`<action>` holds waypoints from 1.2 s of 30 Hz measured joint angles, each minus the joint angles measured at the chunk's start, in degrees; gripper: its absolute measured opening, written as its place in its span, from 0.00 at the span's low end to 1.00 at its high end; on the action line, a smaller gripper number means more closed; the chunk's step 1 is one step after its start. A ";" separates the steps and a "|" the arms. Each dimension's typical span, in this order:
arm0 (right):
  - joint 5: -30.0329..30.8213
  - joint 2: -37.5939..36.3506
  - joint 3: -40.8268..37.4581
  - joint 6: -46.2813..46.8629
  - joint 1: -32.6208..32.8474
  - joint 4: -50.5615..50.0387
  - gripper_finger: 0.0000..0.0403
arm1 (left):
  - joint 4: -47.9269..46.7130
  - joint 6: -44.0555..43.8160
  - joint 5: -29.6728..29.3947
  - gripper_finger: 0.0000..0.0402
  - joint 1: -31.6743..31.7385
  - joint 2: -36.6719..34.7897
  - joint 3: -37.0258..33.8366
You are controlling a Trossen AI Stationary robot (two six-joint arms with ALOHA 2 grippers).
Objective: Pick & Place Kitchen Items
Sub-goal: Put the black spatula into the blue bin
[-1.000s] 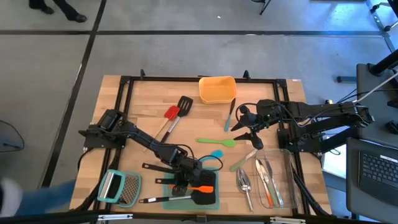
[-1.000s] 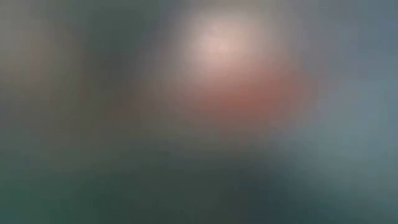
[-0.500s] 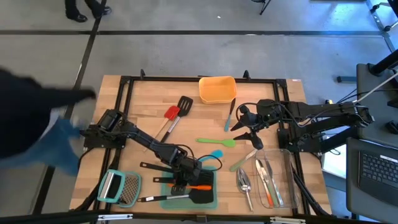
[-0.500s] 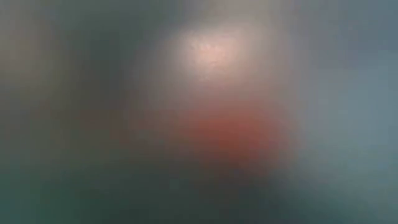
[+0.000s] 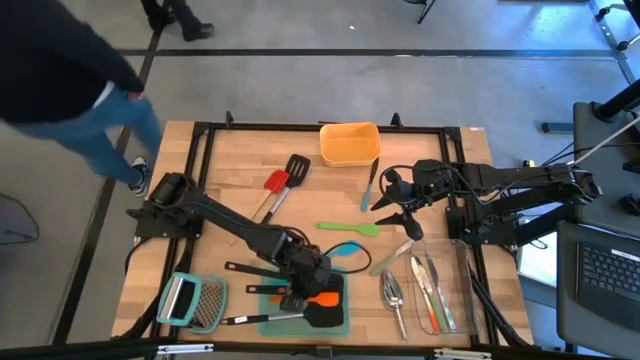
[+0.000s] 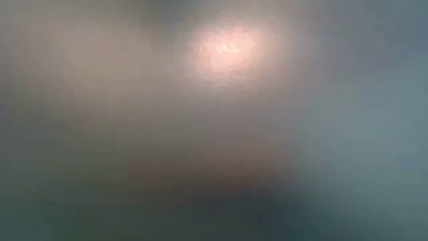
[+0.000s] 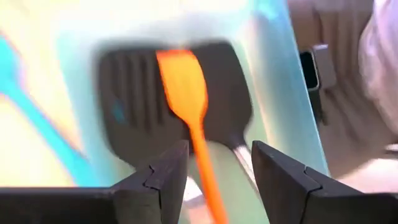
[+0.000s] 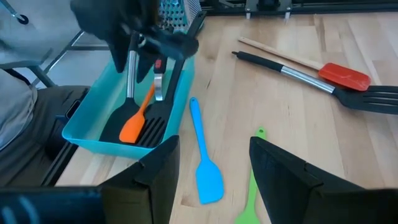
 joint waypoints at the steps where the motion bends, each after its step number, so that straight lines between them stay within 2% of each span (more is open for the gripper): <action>1: 0.00 0.00 0.01 0.14 0.00 0.06 0.49 | 0.03 2.50 -1.71 0.42 0.28 -0.18 1.39; 7: -0.02 0.02 0.00 1.72 0.05 0.75 0.49 | 4.05 21.01 -10.07 0.40 -0.58 -3.39 6.48; 12: -0.14 0.01 0.00 3.54 0.66 4.01 0.49 | 10.05 32.90 -12.85 0.38 -3.18 -7.82 6.49; 17: -0.13 0.00 0.01 4.04 1.57 6.28 0.49 | 10.99 35.71 -8.55 0.37 -3.78 -9.03 6.34; 20: -0.11 0.15 0.02 4.89 1.93 7.44 0.49 | 14.08 36.77 -5.92 0.36 -3.93 -9.06 2.01; 23: -0.09 0.39 0.00 4.90 1.93 8.62 0.49 | 16.65 37.62 -8.27 0.35 -3.59 -9.12 -2.53; 26: 0.50 0.93 0.01 4.66 1.93 10.19 0.49 | 21.92 39.40 -9.36 0.33 -1.90 -10.29 -3.69; 29: 0.51 1.64 0.06 3.48 1.93 12.10 0.49 | 27.77 41.07 -3.21 0.30 0.41 -11.23 -4.90; 32: 0.50 2.41 0.03 3.12 1.93 13.43 0.49 | 29.38 41.75 4.37 0.28 2.44 -11.60 -7.03; 36: 0.50 3.79 0.02 2.96 1.93 13.49 0.49 | 31.65 40.97 6.76 0.24 5.47 -11.69 -8.24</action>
